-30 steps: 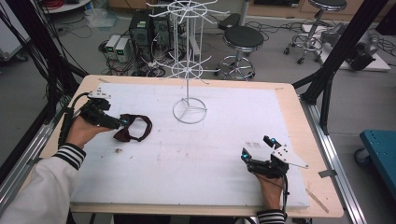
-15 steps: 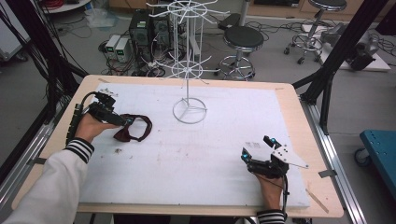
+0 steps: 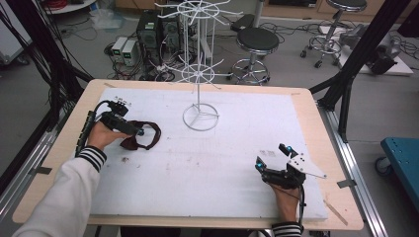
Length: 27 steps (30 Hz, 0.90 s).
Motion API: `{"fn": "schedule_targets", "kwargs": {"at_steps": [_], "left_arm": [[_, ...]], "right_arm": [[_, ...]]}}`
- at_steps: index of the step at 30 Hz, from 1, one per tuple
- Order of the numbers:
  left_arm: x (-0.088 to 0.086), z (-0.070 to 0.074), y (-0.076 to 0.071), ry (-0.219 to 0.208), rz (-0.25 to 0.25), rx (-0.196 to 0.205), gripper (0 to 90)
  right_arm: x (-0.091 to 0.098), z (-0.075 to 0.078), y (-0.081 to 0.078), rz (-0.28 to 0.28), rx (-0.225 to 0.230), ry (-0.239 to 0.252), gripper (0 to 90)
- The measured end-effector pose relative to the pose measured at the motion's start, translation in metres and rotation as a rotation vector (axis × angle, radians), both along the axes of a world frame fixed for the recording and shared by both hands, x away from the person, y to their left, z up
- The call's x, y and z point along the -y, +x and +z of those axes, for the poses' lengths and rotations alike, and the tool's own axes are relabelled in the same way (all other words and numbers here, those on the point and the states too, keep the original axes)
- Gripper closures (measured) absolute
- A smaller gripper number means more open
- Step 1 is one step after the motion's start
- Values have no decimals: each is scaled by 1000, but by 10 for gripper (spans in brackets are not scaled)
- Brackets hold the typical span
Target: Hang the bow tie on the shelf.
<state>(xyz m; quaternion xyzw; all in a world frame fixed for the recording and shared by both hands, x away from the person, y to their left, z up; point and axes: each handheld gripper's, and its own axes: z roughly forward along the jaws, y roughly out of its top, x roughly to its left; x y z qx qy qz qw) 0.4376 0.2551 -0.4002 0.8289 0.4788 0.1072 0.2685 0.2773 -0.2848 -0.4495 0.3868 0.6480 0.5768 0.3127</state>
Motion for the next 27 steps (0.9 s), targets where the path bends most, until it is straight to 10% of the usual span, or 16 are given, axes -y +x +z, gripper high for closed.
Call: {"fn": "schedule_targets", "kwargs": {"at_steps": [27], "left_arm": [[8,-12,-2,60,32,-73,538]], "right_arm": [[0,0,-1,-2,-6,6,24]]}}
